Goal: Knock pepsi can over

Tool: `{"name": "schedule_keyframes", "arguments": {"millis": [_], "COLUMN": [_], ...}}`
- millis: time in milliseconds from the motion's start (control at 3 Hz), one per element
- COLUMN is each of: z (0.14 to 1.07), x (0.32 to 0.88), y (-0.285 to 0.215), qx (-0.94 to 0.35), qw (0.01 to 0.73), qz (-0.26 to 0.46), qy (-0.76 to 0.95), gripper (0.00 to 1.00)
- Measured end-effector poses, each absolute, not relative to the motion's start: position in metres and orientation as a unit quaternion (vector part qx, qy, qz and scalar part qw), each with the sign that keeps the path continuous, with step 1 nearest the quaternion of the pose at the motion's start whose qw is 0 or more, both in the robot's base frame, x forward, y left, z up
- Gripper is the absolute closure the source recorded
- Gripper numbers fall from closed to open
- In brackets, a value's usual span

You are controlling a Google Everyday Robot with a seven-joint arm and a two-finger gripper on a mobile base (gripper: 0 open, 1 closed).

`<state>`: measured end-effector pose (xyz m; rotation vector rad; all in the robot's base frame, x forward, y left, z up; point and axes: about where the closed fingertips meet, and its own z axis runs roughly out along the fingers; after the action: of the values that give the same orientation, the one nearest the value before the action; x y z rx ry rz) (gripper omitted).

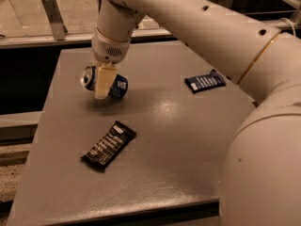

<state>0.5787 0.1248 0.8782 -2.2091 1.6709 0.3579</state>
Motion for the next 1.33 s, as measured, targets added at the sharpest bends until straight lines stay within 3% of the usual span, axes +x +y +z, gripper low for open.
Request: {"name": "schedule_keyframes", "arguments": {"millis": [333,1333], "z": [0.875,0.872], "x": [0.573,0.579], "y": [0.129,0.106], "qx": [-0.782,-0.749], "qw": [0.170,0.194], "qz": [0.129,0.148], "qy": [0.585,0.616], "gripper": [0.00,0.00]}}
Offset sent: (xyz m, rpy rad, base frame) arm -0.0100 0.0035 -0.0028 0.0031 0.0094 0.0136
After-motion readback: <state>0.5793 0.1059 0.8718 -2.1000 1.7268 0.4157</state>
